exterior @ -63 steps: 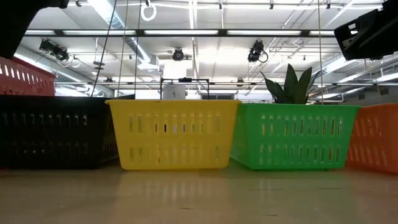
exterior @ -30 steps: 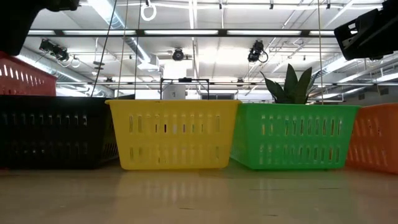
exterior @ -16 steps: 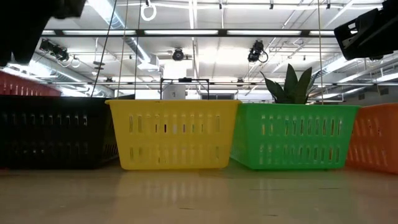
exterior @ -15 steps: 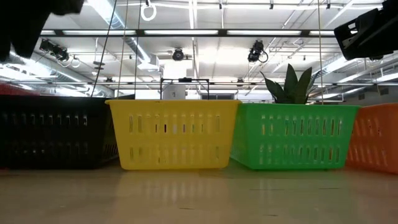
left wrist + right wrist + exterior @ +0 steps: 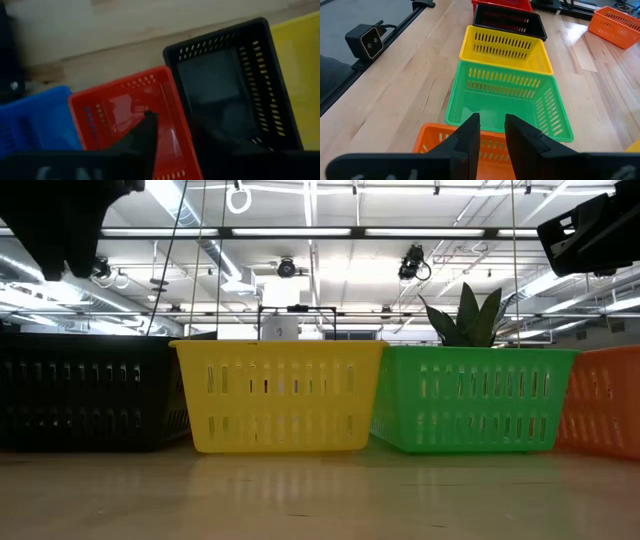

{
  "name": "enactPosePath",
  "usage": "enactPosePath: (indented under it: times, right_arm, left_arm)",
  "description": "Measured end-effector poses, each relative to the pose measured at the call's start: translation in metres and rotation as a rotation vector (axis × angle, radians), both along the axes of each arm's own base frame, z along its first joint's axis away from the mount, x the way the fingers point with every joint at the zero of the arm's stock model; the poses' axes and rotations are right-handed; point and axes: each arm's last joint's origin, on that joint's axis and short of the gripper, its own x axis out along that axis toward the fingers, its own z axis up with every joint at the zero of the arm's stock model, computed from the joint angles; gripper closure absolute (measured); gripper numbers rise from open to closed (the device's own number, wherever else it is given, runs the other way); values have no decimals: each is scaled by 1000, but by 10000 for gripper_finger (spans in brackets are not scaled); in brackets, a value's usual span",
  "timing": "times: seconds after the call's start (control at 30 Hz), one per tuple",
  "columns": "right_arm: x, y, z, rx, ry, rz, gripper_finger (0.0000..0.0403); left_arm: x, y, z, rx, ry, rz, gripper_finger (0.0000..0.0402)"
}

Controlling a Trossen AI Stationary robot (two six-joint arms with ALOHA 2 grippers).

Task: Stack baskets by color
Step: Stack the top orange bin on top of the orange bin

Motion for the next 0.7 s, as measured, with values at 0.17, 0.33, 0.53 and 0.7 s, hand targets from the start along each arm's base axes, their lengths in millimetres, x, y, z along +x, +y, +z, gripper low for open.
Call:
enactPosePath:
  times: [0.17, 0.33, 0.53, 0.7]
  right_arm:
    - [0, 0, 0, 3, -2, -1, 307]
    - [1, 1, 3, 22, -28, 2, 307]
    - [3, 2, 6, 30, -55, 10, 307]
    - [3, 4, 6, 3, -60, 65, 307]
  left_arm:
    - [16, 0, -7, -16, -37, -104, 374]
    - [42, 14, -3, 57, -184, -240, 388]
    - [84, 56, 3, 152, -320, -367, 392]
    - [121, 99, 8, 273, -447, -462, 394]
